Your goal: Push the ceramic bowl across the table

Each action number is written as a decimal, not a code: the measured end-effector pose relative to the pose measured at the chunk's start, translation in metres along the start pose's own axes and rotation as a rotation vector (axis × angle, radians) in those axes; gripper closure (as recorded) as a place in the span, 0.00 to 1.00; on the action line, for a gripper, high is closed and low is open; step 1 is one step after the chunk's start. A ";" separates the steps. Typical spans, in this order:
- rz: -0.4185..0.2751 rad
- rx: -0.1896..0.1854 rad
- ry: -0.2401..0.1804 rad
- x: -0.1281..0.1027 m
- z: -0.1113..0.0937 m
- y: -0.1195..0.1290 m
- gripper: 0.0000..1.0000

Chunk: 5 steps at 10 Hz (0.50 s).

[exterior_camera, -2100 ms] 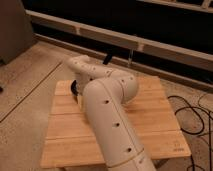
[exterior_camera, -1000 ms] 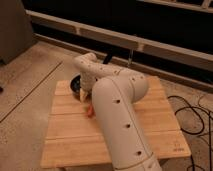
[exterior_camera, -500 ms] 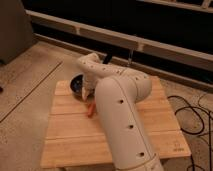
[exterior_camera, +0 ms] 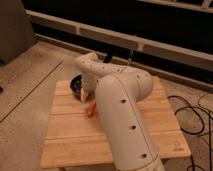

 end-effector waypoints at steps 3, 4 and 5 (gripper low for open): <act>0.046 -0.187 0.277 0.055 0.008 0.030 0.35; 0.038 -0.205 0.309 0.062 0.004 0.036 0.35; 0.036 -0.214 0.321 0.065 0.003 0.038 0.35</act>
